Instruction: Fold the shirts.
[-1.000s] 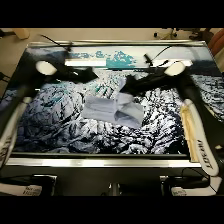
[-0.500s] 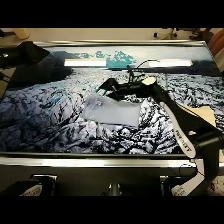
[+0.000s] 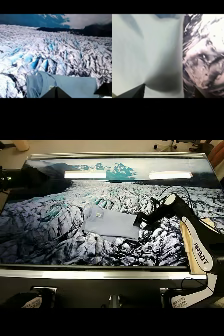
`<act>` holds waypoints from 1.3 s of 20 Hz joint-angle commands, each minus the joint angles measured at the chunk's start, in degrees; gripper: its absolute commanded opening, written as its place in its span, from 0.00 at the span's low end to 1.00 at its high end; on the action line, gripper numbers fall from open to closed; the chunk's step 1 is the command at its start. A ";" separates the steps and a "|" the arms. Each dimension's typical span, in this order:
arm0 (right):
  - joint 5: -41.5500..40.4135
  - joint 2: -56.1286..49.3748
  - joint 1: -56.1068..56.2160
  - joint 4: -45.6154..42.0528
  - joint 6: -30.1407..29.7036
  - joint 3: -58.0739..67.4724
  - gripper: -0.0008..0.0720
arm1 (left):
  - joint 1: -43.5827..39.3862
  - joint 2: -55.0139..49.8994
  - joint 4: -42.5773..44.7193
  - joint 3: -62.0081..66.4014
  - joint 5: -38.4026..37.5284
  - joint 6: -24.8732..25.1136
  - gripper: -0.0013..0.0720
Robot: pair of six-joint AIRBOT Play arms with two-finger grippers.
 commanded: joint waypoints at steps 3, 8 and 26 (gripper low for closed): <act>-5.64 -1.25 2.32 11.13 -8.11 -2.25 0.04 | -0.90 0.04 0.28 -0.44 -0.15 -0.11 0.06; 1.95 4.46 -11.58 6.93 -8.57 11.17 0.04 | -0.81 0.04 0.37 -0.46 -0.15 0.11 0.06; 20.61 19.15 -58.29 0.59 8.20 19.02 0.03 | -0.83 -0.02 0.94 -0.63 0.26 2.34 0.06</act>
